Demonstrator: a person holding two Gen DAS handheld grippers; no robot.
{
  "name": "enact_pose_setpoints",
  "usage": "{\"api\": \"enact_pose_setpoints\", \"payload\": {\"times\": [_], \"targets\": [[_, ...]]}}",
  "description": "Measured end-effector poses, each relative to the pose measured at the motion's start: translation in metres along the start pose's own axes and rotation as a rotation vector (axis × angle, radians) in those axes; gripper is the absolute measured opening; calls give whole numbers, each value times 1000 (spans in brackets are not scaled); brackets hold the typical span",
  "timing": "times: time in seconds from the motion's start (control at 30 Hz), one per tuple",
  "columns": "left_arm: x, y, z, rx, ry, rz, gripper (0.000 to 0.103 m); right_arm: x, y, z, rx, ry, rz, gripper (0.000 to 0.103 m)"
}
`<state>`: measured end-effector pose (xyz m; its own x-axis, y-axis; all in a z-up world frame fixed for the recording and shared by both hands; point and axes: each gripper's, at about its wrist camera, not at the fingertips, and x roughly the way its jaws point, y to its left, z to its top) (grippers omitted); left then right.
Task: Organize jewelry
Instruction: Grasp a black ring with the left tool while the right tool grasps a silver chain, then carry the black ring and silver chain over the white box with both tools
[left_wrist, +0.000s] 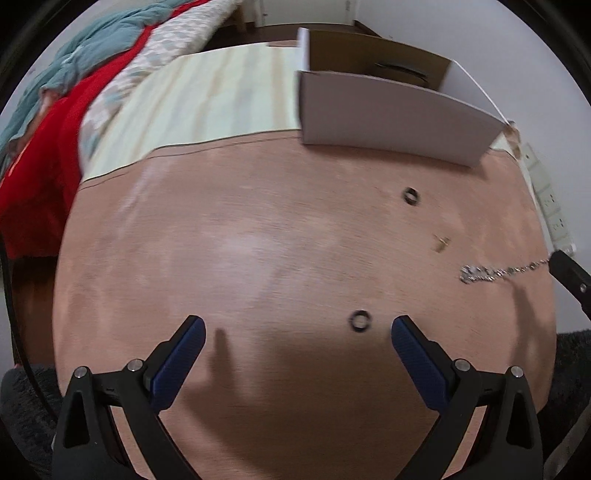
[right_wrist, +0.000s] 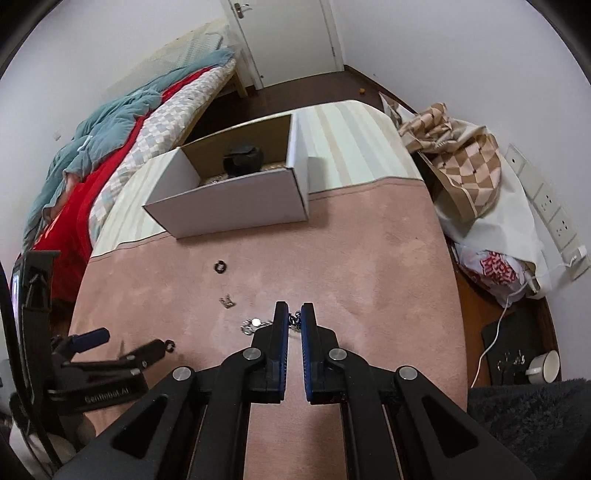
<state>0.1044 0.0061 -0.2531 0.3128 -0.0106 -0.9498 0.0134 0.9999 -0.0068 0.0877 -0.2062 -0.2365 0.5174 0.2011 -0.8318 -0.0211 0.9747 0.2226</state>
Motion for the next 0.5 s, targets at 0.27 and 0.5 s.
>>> {"api": "enact_pose_setpoints", "payload": {"times": [0.27, 0.5], "targets": [[4, -22, -2, 72, -4, -22, 41, 5, -10, -5, 26, 17, -13, 7], [-1, -30, -4, 90, -9, -34, 10, 1, -9, -1, 33, 6, -16, 6]]}}
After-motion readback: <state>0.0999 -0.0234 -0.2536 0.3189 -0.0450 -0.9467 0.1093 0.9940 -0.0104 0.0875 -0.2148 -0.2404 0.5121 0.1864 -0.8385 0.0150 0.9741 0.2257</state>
